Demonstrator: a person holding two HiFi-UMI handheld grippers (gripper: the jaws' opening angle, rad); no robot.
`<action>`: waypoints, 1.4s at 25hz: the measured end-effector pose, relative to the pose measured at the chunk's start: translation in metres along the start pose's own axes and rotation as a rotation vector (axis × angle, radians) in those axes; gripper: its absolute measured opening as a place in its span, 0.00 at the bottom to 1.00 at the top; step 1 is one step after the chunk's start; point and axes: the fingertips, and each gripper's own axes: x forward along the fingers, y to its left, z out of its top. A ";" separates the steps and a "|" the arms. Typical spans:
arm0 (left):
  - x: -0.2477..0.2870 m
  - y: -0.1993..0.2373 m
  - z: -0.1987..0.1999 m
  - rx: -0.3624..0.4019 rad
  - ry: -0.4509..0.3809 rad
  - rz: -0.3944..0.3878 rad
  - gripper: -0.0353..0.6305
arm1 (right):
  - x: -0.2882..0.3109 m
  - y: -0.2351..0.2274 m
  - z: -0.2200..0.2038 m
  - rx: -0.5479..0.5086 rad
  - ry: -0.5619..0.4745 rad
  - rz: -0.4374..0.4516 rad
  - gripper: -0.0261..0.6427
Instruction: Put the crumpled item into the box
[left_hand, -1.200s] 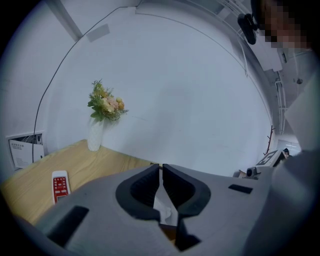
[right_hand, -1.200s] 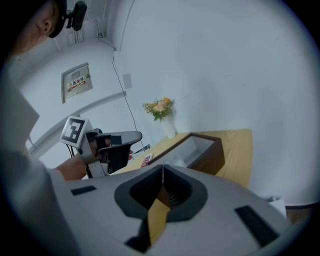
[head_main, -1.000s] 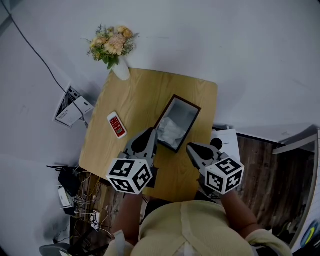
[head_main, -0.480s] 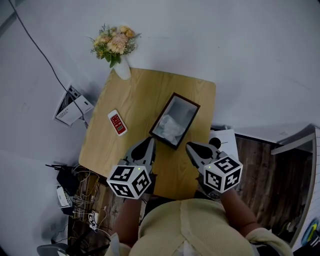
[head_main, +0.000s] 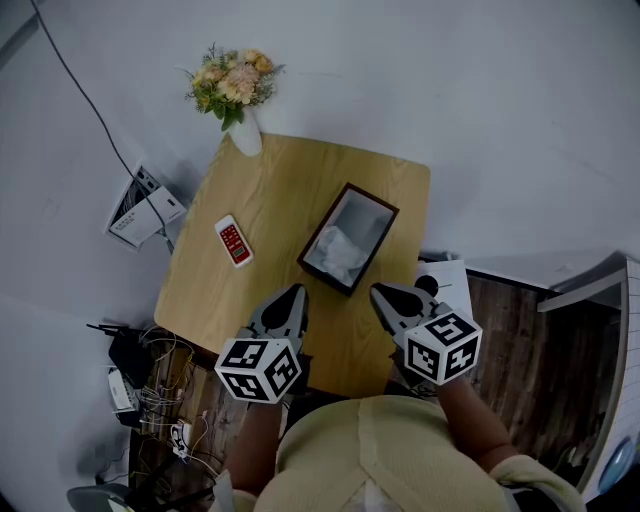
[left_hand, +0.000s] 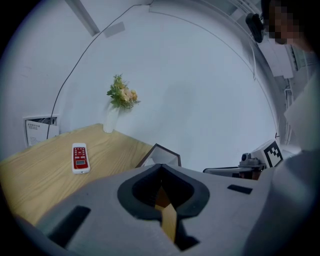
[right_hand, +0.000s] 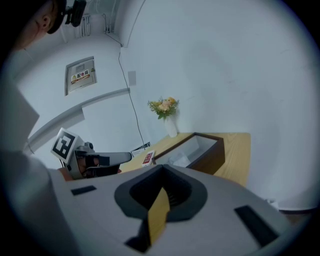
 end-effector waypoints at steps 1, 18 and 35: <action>-0.001 0.001 -0.002 -0.004 0.001 0.005 0.09 | 0.000 0.000 -0.001 -0.003 0.002 0.000 0.08; -0.012 0.008 -0.016 -0.041 0.006 0.034 0.09 | -0.004 -0.002 -0.003 -0.024 0.008 -0.021 0.08; -0.011 0.001 -0.017 -0.045 -0.005 0.031 0.09 | -0.009 -0.006 -0.003 -0.028 0.007 -0.019 0.08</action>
